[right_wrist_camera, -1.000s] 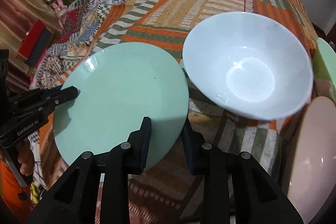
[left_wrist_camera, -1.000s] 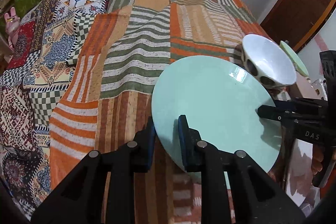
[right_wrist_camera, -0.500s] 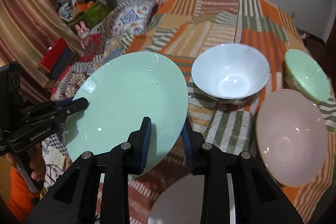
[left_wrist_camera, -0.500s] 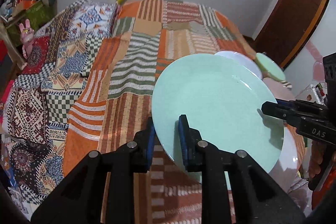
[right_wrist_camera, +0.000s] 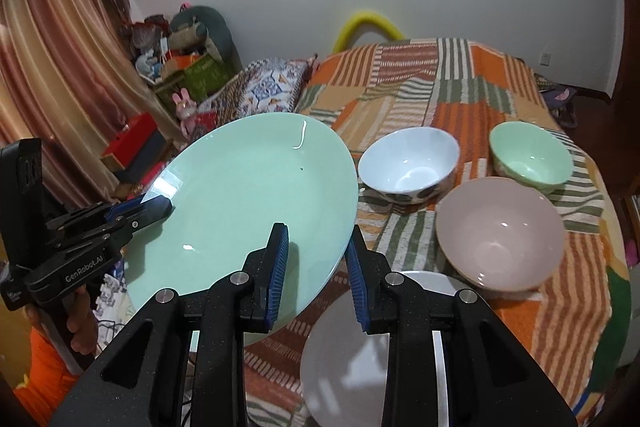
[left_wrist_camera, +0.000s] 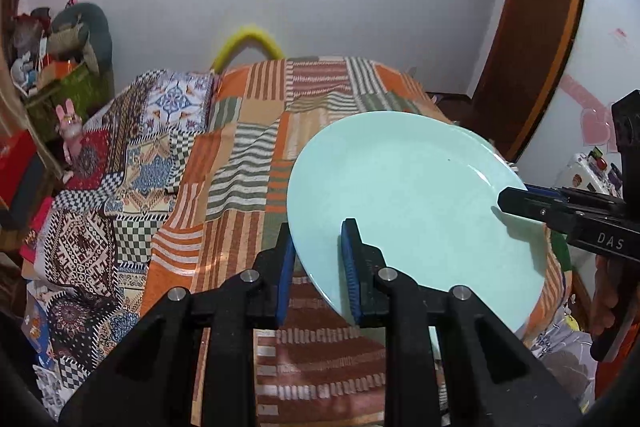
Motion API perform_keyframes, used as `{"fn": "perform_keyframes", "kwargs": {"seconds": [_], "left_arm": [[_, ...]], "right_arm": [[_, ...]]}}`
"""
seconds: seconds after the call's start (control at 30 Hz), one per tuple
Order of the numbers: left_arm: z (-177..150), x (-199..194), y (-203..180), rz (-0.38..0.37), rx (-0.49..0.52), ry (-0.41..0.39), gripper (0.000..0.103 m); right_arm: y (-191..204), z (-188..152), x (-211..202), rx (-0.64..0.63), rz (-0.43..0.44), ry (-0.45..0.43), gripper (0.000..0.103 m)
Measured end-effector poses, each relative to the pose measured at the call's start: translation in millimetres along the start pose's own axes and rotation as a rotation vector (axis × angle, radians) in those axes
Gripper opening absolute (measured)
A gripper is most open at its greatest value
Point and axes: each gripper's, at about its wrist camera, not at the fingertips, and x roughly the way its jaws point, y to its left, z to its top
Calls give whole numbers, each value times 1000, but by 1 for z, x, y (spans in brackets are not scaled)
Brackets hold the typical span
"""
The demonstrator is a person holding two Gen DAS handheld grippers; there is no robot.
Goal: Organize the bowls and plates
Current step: 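Carry the mint green plate with both grippers over the white plate stack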
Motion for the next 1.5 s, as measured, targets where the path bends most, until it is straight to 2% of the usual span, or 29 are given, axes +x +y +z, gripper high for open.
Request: {"fn": "perform_keyframes", "kwargs": {"seconds": [0.37, 0.67, 1.1, 1.5], "left_arm": [[-12, -23, -40, -23, 38, -15, 23], [-23, -22, -65, -50, 56, -3, 23], [-36, -6, -91, -90, 68, 60, 23], [-48, 19, -108, -79, 96, 151, 24]], "right_arm": [[-17, -24, -41, 28, -10, -73, 27], [-36, -40, -58, 70, -22, -98, 27], [-56, -62, -68, 107, -45, -78, 27], [-75, -79, -56, 123, -63, -14, 27]]}}
